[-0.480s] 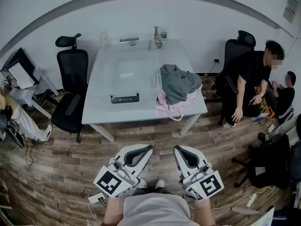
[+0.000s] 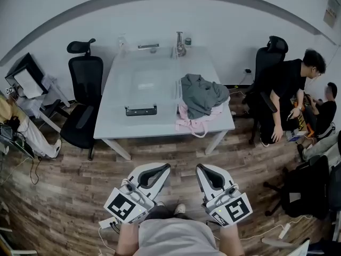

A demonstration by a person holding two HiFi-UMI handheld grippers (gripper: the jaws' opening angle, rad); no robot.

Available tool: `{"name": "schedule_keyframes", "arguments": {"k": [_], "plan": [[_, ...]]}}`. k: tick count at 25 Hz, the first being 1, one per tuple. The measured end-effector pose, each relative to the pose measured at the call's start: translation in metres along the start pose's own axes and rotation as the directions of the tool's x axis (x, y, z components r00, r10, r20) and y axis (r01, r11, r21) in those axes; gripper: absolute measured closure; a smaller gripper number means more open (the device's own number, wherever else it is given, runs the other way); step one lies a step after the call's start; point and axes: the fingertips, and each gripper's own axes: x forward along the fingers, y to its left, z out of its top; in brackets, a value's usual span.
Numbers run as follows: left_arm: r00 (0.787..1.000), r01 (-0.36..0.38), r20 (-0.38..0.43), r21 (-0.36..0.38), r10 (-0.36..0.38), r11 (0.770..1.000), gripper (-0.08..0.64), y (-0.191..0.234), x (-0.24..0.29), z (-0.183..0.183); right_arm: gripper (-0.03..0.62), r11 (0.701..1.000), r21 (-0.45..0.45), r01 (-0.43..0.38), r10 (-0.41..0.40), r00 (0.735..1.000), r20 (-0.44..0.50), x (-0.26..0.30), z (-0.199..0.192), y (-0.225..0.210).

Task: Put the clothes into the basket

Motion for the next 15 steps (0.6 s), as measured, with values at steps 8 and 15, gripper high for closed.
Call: {"name": "schedule_keyframes", "arguments": {"k": [8, 15], "plan": [[1.000, 0.009, -0.021, -0.004, -0.009, 1.000, 0.555, -0.002, 0.014, -0.008, 0.588, 1.000, -0.020, -0.006, 0.006, 1.000, -0.015, -0.002, -0.006, -0.011], [0.999, 0.023, -0.046, -0.028, -0.025, 0.999, 0.555, 0.022, 0.033, -0.020, 0.588, 1.000, -0.022, 0.010, -0.011, 0.999, -0.032, 0.023, -0.014, -0.032]]}}
